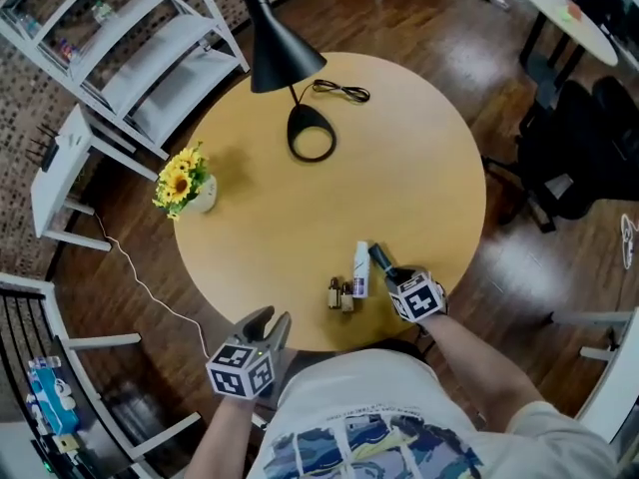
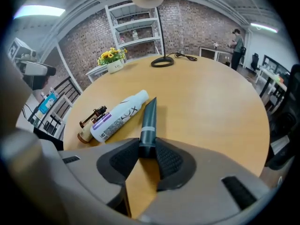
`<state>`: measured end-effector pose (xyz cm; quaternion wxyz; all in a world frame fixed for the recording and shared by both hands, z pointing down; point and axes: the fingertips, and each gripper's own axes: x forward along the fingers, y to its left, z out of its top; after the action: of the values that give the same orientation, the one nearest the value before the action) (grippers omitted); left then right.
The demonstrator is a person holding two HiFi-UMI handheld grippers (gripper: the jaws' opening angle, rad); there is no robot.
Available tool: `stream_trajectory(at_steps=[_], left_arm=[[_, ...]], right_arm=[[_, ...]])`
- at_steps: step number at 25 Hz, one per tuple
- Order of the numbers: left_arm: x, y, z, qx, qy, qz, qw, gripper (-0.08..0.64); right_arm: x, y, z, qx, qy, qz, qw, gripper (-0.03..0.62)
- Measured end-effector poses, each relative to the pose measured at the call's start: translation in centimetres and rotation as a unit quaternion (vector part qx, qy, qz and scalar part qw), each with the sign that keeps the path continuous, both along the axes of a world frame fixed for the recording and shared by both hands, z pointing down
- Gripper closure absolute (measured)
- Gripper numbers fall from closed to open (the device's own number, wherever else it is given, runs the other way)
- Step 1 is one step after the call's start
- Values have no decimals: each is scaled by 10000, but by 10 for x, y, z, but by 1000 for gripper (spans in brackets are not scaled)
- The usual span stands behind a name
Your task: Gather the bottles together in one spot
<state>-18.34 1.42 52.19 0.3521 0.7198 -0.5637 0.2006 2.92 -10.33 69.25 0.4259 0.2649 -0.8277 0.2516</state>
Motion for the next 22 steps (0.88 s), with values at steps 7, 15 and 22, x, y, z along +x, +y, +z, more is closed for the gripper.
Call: stream_trajectory(at_steps=[7,15,22], left_arm=[[33,-49,-8,171,619,529,9965,446],[124,-113,-77,893,2110,1507,9617,393],[164,-118,-95,792,2239,2311,9435,392]], right_arm=[[20,-9,-43,-61,-1038,1009,9894,466],[-16,23,-197,403,-3648,10,9302,466],[-25,41,-226,810,-3843,-565,9179,466]])
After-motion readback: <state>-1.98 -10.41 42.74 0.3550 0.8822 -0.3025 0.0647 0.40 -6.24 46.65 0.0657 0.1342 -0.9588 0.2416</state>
